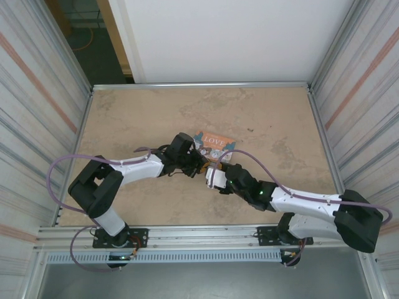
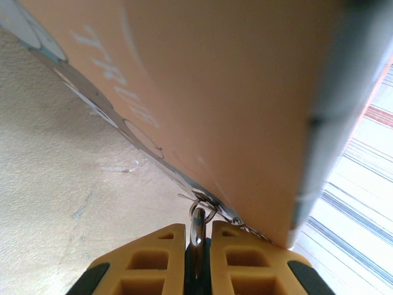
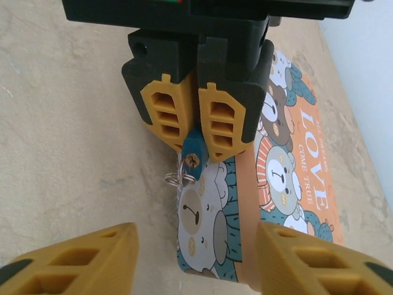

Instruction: Unlock a padlock with a key

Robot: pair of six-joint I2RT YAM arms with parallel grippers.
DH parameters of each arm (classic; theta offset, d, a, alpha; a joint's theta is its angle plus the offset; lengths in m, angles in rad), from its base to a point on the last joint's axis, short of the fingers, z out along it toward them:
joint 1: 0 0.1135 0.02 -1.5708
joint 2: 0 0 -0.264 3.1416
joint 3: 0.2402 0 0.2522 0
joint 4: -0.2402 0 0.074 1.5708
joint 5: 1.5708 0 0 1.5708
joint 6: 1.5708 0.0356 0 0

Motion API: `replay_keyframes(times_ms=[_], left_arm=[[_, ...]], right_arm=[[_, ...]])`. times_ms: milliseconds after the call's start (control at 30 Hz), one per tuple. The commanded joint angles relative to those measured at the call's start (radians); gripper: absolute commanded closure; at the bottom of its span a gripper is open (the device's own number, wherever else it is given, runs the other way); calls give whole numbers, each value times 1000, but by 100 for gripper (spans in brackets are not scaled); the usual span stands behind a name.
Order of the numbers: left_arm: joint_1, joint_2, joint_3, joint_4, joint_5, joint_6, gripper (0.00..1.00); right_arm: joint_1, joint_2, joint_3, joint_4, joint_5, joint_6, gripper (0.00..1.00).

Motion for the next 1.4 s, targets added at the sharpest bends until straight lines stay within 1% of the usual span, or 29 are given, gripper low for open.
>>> replay_keyframes(times_ms=[0, 200, 833, 1200, 1367], left_arm=[[-9, -26, 4, -43, 37, -26, 100], [-8, -25, 1, -40, 38, -29, 100], [-9, -23, -11, -25, 44, -36, 100], [-10, -19, -25, 3, 50, -50, 100], [-14, -16, -28, 11, 51, -56, 100]], right_arm=[[10, 35, 17, 61, -4, 1, 56], [10, 94, 30, 103, -2, 0, 64], [11, 189, 63, 173, 13, -4, 82], [14, 192, 60, 194, 27, 53, 92], [19, 194, 56, 216, 22, 110, 98]])
